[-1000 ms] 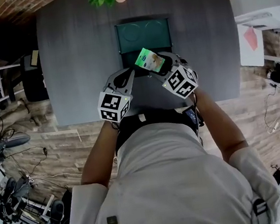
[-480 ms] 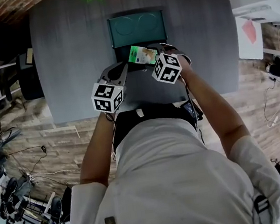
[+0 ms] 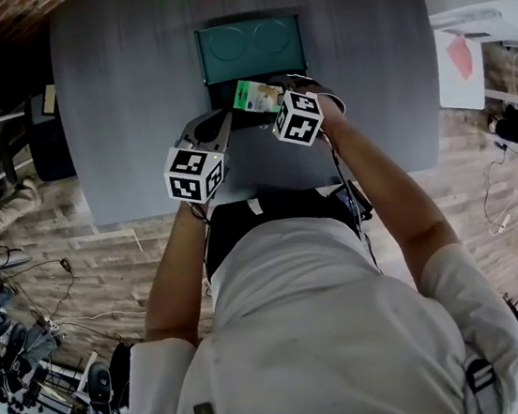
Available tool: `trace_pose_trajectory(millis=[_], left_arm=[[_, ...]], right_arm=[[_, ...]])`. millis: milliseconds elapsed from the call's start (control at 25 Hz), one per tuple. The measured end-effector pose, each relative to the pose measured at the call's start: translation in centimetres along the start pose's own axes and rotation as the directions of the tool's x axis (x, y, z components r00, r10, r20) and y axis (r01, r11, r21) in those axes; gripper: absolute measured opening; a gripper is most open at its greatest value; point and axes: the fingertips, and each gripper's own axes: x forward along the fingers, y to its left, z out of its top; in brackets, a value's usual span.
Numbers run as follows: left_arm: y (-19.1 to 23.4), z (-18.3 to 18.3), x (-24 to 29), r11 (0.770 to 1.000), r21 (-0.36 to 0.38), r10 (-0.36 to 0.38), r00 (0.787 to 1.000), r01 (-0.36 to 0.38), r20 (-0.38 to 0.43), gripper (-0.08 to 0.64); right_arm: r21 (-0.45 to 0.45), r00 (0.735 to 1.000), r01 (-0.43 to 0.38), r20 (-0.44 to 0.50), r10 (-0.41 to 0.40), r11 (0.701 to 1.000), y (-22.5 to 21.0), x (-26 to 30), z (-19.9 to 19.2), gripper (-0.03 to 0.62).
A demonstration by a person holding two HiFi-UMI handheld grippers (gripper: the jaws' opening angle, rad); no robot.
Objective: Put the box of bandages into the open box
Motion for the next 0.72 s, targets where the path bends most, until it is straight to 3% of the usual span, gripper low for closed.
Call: trace_pose_trajectory(millis=[440,720], left_arm=[[0.3,0.2,-1.1,1.000,0.001,-0.006,1.000,0.006,0.016,0.015],[0.4,2.5,-2.9,1.000,0.025,-0.005,0.998,0.003,0.069,0.015]], right_arm=[[0.018,0.999,0.023,0.026,-0.024,1.000,-0.1,-0.5,1.2,0.301],[0.185,0.986,0.065,0.140,-0.092,0.981,-1.3,-5.1,3.9,0.298]])
